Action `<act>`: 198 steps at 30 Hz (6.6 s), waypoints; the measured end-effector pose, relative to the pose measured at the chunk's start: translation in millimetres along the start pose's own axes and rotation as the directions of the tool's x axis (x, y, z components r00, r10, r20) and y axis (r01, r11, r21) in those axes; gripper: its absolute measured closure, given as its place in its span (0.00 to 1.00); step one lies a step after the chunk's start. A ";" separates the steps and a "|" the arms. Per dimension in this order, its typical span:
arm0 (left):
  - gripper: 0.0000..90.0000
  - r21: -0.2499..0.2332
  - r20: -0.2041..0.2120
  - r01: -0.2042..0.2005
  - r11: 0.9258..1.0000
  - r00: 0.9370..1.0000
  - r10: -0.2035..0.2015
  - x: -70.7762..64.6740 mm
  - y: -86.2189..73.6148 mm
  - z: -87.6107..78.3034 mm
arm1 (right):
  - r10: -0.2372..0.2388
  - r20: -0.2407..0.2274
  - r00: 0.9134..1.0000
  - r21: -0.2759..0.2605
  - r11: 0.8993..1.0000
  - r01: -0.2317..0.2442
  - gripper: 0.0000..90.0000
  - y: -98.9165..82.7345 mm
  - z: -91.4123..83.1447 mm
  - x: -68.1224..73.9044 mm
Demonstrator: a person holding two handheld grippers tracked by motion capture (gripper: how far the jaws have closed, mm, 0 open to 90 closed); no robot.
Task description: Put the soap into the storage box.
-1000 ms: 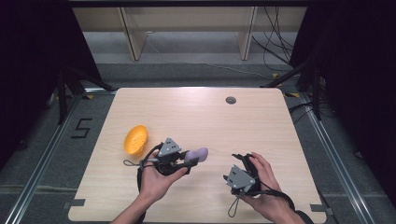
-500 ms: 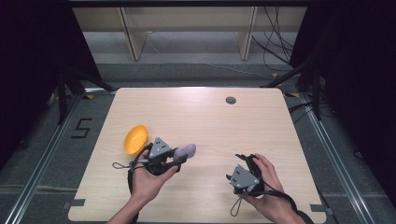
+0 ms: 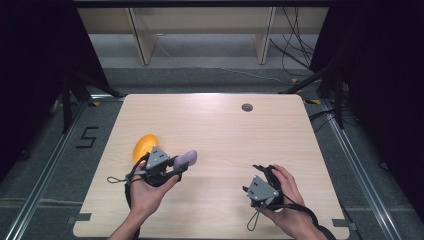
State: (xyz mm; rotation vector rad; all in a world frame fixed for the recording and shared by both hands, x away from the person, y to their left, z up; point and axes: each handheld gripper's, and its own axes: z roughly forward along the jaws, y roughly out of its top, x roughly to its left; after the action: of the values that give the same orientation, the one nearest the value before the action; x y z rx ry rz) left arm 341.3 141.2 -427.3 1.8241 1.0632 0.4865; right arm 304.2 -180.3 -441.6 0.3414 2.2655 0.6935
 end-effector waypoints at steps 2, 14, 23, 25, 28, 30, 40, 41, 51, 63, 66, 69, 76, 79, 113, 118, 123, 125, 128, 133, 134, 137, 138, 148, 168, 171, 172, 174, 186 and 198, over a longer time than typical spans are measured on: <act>0.65 -0.004 -0.011 0.000 1.000 1.000 0.000 3.2 -0.3 -2.2 | 0.010 -0.002 1.000 0.004 1.000 -0.010 0.32 -0.3 -0.3 0.6; 0.65 -0.020 -0.052 0.010 1.000 0.999 -0.011 16.5 -0.9 -10.7 | 0.013 -0.002 1.000 0.006 1.000 -0.013 0.32 -0.3 -0.2 0.8; 0.65 -0.038 -0.072 0.013 0.999 0.997 -0.015 22.9 -0.3 -13.7 | -0.001 -0.002 1.000 0.002 1.000 0.001 0.32 -0.4 0.3 -0.4; 0.65 -0.039 -0.083 0.013 0.999 0.996 -0.016 24.2 -0.1 -14.3 | 0.000 -0.010 1.000 0.003 1.000 0.000 0.32 -0.4 0.5 -0.5; 0.65 -0.042 -0.096 0.014 0.999 0.995 -0.018 26.3 0.4 -15.3 | -0.001 0.004 1.000 0.000 1.000 0.001 0.32 -0.6 0.0 -0.9; 0.65 -0.042 -0.101 0.011 0.999 0.995 -0.015 28.4 1.1 -16.0 | 0.000 0.004 1.000 -0.001 1.000 0.000 0.32 -0.5 -0.1 -1.0; 0.65 -0.054 -0.134 0.024 0.998 0.991 -0.031 37.8 3.7 -19.4 | 0.002 0.006 1.000 -0.001 1.000 -0.002 0.32 -0.8 0.2 -1.0; 0.65 -0.057 -0.139 0.027 0.998 0.990 -0.035 38.3 3.9 -19.8 | 0.002 0.006 1.000 -0.001 1.000 -0.002 0.32 -0.8 0.2 -1.0; 0.65 -0.068 -0.168 0.029 0.997 0.985 -0.041 45.4 5.4 -22.3 | 0.020 0.007 1.000 0.003 1.000 -0.020 0.32 -1.1 -0.1 -0.4; 0.65 -0.070 -0.198 0.028 0.997 0.979 -0.041 51.3 5.9 -24.4 | 0.022 0.008 1.000 0.002 1.000 -0.022 0.32 -1.2 -0.2 -0.6; 0.65 -0.075 -0.205 0.033 0.997 0.978 -0.048 53.3 5.8 -24.3 | 0.023 0.005 1.000 0.001 1.000 -0.023 0.32 -1.2 -0.4 -0.6; 0.65 -0.082 -0.211 0.038 0.996 0.976 -0.054 55.8 5.8 -24.1 | 0.019 0.006 1.000 0.002 1.000 -0.019 0.32 -1.5 -0.6 -1.1; 0.65 -0.079 -0.244 0.048 0.996 0.968 -0.066 63.8 3.7 -25.1 | 0.023 0.007 1.000 0.001 1.000 -0.023 0.32 -1.6 -0.7 -1.2; 0.65 -0.074 -0.254 0.047 0.996 0.965 -0.065 67.7 3.0 -25.6 | 0.020 0.007 1.000 0.000 1.000 -0.020 0.32 -1.7 -0.6 -1.2; 0.65 -0.079 -0.395 0.085 0.993 0.912 -0.110 96.5 -3.6 -16.4 | 0.019 0.006 1.000 0.001 1.000 -0.019 0.32 -2.0 -0.4 -1.7; 0.65 -0.072 -0.408 0.091 0.993 0.906 -0.113 99.8 -4.8 -14.4 | 0.010 0.005 1.000 -0.003 1.000 -0.010 0.32 -2.0 0.0 -2.3; 0.65 -0.072 -0.420 0.105 0.992 0.899 -0.125 102.4 -6.4 -10.7 | 0.006 0.002 1.000 0.000 1.000 -0.006 0.32 -2.0 0.1 -2.2; 0.65 -0.069 -0.420 0.108 0.992 0.898 -0.128 103.2 -7.4 -8.8 | 0.006 0.003 1.000 0.000 1.000 -0.006 0.32 -2.0 0.1 -2.2; 0.65 -0.065 -0.425 0.110 0.992 0.896 -0.127 104.6 -8.8 -5.3 | 0.006 0.003 1.000 -0.001 1.000 -0.006 0.32 -2.0 0.1 -2.2; 0.65 -0.051 -0.430 0.111 0.993 0.895 -0.122 105.9 -11.2 0.8 | 0.006 0.001 1.000 0.000 1.000 -0.006 0.32 -2.1 0.1 -2.2; 0.65 -0.048 -0.427 0.108 0.993 0.897 -0.118 106.5 -11.8 1.7 | 0.006 0.001 1.000 0.000 1.000 -0.006 0.32 -2.1 0.1 -2.3; 0.65 -0.043 -0.430 0.114 0.993 0.895 -0.122 106.8 -13.4 4.0 | 0.006 0.001 1.000 -0.001 1.000 -0.006 0.32 -2.1 0.0 -2.2; 0.65 -0.045 -0.429 0.115 0.992 0.895 -0.124 107.0 -13.9 4.8 | 0.006 0.001 1.000 0.000 1.000 -0.006 0.32 -2.2 0.0 -2.2; 0.65 -0.033 -0.426 0.117 0.993 0.897 -0.120 108.5 -19.7 12.4 | 0.004 -0.007 1.000 0.003 1.000 -0.004 0.32 -2.1 0.4 -1.8; 0.65 -0.024 -0.413 0.120 0.993 0.903 -0.119 109.0 -28.8 23.5 | 0.006 -0.014 1.000 0.007 1.000 -0.006 0.31 -2.2 0.9 -1.1; 0.65 -0.020 -0.410 0.126 0.992 0.904 -0.123 108.1 -30.3 24.4 | 0.019 -0.008 1.000 0.010 1.000 -0.019 0.31 -2.3 0.5 -0.4; 0.65 -0.013 -0.407 0.122 0.992 0.906 -0.117 108.0 -30.8 24.7 | 0.020 -0.012 1.000 0.010 1.000 -0.020 0.31 -2.3 0.4 -0.2; 0.65 -0.013 -0.410 0.121 0.993 0.905 -0.116 107.4 -31.0 24.8 | 0.006 -0.013 1.000 0.006 1.000 -0.006 0.31 -2.2 0.8 -1.1; 0.65 0.020 -0.407 0.144 0.989 0.905 -0.124 108.2 -31.2 24.1 | 0.024 -0.005 1.000 0.007 1.000 -0.024 0.31 -2.1 0.8 -0.2; 0.60 0.078 -0.410 0.151 0.986 0.906 -0.106 113.0 -23.6 17.8 | 0.028 -0.010 1.000 0.009 1.000 -0.028 0.31 -2.1 0.4 0.2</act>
State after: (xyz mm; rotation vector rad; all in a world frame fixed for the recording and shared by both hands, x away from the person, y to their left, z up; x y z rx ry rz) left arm 404.6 230.1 -468.9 1.7717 1.5074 0.7622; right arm 304.2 -181.8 -443.1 0.3751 2.2775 0.7011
